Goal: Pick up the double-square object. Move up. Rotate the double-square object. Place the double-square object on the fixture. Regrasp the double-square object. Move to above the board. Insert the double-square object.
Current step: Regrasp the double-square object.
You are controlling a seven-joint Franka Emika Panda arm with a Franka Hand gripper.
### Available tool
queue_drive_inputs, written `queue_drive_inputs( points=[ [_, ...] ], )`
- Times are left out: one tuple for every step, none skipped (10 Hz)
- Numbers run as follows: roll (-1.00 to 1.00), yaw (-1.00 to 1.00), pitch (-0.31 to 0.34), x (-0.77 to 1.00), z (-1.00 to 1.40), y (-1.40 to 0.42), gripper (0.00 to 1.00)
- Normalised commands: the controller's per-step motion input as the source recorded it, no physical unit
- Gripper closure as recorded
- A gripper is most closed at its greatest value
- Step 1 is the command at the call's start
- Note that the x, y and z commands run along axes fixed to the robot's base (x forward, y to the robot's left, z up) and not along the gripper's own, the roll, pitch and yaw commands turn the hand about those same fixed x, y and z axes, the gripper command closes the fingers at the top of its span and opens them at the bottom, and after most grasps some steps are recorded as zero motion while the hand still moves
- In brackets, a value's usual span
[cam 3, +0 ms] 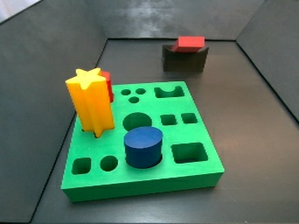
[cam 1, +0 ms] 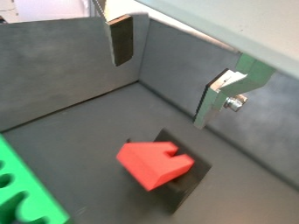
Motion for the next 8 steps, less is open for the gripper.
queue_drive_inputs(
  points=[
    [1.0, 0.03, 0.02, 0.03, 0.0, -0.02, 0.0],
    [1.0, 0.03, 0.026, 0.04, 0.0, -0.03, 0.0],
    [1.0, 0.04, 0.043, 0.05, 0.0, -0.03, 0.0],
    [1.0, 0.04, 0.058, 0.07, 0.0, -0.03, 0.0],
    [1.0, 0.05, 0.085, 0.08, -0.01, -0.04, 0.0],
    [1.0, 0.06, 0.1, 0.09, -0.01, -0.04, 0.0],
    [1.0, 0.08, 0.133, 0.09, 0.0, -0.04, 0.0],
    [1.0, 0.11, 0.159, 0.09, -0.01, -0.04, 0.0]
  ],
)
